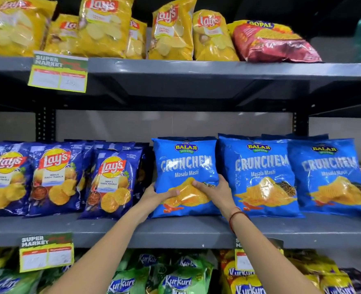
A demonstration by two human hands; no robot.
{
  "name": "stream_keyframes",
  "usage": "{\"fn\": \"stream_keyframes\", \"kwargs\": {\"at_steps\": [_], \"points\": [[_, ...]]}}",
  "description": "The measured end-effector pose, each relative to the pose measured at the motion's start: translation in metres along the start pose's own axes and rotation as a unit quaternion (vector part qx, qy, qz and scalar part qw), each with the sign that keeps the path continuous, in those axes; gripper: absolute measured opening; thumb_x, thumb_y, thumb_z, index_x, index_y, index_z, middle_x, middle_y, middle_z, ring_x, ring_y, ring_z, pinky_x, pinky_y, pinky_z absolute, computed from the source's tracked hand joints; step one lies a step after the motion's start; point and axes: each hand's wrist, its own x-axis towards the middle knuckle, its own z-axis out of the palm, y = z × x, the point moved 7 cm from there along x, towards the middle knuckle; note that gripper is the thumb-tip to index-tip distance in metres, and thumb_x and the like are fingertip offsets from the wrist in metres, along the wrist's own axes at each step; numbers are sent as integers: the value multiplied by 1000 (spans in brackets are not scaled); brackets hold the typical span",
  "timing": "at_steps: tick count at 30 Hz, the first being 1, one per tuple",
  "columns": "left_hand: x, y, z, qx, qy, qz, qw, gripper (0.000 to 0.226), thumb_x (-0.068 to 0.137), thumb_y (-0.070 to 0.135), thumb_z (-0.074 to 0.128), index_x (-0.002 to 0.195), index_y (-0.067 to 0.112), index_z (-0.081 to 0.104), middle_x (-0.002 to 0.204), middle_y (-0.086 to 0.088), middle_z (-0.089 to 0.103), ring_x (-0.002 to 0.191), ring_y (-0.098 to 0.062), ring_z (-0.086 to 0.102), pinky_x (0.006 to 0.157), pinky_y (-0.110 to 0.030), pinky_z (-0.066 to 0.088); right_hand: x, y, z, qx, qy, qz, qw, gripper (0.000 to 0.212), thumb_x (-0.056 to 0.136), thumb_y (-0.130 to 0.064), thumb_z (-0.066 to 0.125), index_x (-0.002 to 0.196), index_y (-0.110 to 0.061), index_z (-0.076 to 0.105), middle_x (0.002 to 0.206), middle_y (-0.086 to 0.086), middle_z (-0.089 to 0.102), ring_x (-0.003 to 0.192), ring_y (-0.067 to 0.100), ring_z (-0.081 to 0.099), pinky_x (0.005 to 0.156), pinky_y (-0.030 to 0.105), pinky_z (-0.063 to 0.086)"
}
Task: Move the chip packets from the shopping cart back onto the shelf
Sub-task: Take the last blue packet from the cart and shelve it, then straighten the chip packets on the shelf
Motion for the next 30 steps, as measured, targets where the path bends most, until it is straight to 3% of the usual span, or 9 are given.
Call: {"fn": "stream_keyframes", "kwargs": {"at_steps": [4, 6, 10, 13, 17, 22, 26, 30], "points": [[-14, 6, -13, 79, 71, 31, 994, 87, 64, 28, 83, 136, 10, 37, 133, -8, 52, 116, -24, 54, 99, -39, 45, -6, -6, -1, -57, 50, -13, 997, 96, 63, -39, 83, 141, -10, 34, 139, 10, 50, 128, 26, 48, 109, 42, 40], [-28, 15, -20, 138, 96, 83, 982, 88, 68, 26, 81, 140, 10, 32, 138, -9, 47, 120, -25, 50, 99, -35, 43, -11, -18, 0, -105, 87, -61, 989, 97, 68, -35, 81, 144, -8, 27, 144, 14, 40, 135, 29, 37, 112, 41, 33], [-69, 41, -48, 200, 166, 217, 941, 63, 77, 24, 73, 132, 15, 43, 130, -4, 53, 109, -14, 53, 87, -26, 48, -36, -58, 17, -217, 182, -203, 937, 77, 75, -32, 74, 139, -9, 37, 136, 15, 44, 125, 31, 38, 103, 38, 33], [-96, 49, -82, 278, 233, 285, 887, 47, 81, 27, 68, 124, 21, 50, 122, 0, 56, 109, -14, 54, 87, -35, 50, -50, -76, 56, -157, 99, -244, 952, 61, 78, -28, 72, 130, -8, 47, 126, 12, 52, 114, 24, 46, 100, 34, 37], [-115, 37, -125, 406, 269, 271, 830, 47, 88, 36, 57, 128, 15, 48, 130, -4, 52, 119, -20, 49, 93, -35, 43, -57, -72, 123, -80, -91, -142, 983, 66, 78, -35, 72, 132, -9, 45, 126, 11, 55, 103, 18, 53, 91, 29, 45], [-125, 6, -167, 498, 269, 180, 804, 50, 94, 42, 38, 130, 8, 49, 133, -9, 54, 122, -25, 49, 97, -40, 41, -61, -52, 182, -78, -168, -45, 982, 68, 78, -34, 72, 132, -4, 43, 129, 12, 57, 116, 24, 55, 84, 22, 38], [-129, -10, -180, 537, 241, 166, 791, 63, 86, 50, 21, 104, 8, 64, 100, -11, 70, 95, -29, 63, 80, -40, 50, -56, -23, 213, -32, -174, 53, 983, 73, 66, -34, 82, 126, -9, 49, 127, 8, 61, 115, 26, 57, 94, 29, 44], [-131, -14, -182, 528, 249, 195, 788, 56, 91, 47, 22, 79, 12, 63, 63, -2, 60, 63, -24, 60, 57, -33, 40, -48, -14, 224, -12, -149, 63, 987, 75, 60, -25, 87, 124, -8, 52, 125, 10, 63, 113, 26, 59, 96, 33, 47]]}}
